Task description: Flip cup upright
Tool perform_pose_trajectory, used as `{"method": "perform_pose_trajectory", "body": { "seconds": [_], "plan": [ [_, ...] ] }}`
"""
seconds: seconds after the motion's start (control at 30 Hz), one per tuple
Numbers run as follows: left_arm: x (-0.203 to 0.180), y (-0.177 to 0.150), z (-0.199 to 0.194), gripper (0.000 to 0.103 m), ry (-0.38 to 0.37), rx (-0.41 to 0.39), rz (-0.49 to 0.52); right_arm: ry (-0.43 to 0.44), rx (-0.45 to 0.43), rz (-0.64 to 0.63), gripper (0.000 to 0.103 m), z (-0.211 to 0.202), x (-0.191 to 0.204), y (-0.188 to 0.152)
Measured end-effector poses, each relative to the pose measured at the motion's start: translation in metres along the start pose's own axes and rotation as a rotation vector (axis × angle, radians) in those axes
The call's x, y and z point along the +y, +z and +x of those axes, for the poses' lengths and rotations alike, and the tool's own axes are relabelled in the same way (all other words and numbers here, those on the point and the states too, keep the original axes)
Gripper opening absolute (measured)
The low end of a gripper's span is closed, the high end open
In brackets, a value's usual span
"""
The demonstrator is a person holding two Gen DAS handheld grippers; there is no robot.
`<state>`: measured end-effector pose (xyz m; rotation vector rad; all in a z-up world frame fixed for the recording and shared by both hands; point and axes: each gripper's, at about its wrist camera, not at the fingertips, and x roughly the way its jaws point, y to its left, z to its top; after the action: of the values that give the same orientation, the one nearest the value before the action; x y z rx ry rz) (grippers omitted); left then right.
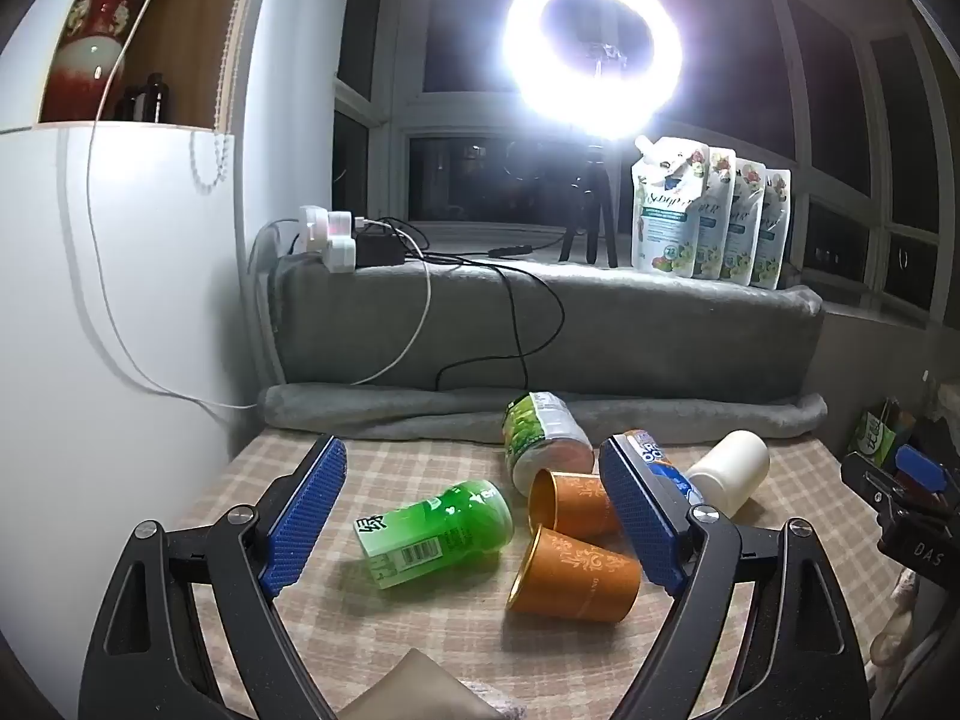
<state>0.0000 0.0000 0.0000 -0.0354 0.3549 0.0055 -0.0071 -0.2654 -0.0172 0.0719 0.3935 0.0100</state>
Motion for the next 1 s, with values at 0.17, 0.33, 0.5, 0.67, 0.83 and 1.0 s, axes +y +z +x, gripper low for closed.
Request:
{"method": "perform_pose_trajectory", "body": {
  "seconds": [0.17, 0.33, 0.5, 0.67, 0.83, 1.0],
  "plan": [
    [0.0004, 0.0002, 0.0002, 0.086, -0.004, 0.008, -0.009, -0.003, -0.001, -0.004, 0.103, -0.0006, 0.0014, 0.0015],
    [0.0002, 0.0002, 0.0006, 0.086, -0.002, 0.008, -0.007, -0.006, -0.009, -0.007, 0.103, -0.0005, 0.0040, 0.0030],
    [0.0035, -0.0010, -0.0020, 0.086, -0.002, 0.006, -0.007, -0.011, -0.017, -0.010, 0.103, -0.0009, 0.0031, 0.0015],
    [0.0059, -0.0007, -0.0006, 0.086, -0.001, 0.009, -0.016, -0.022, -0.029, -0.023, 0.103, -0.0040, 0.0047, 0.0046],
    [0.0063, -0.0010, -0.0004, 0.086, -0.003, 0.008, -0.017, -0.032, -0.039, -0.030, 0.103, -0.0050, 0.0066, 0.0055],
    [0.0060, -0.0014, -0.0007, 0.086, -0.002, 0.007, -0.017, -0.041, -0.050, -0.030, 0.103, -0.0071, 0.0066, 0.0078]
  ]
}}
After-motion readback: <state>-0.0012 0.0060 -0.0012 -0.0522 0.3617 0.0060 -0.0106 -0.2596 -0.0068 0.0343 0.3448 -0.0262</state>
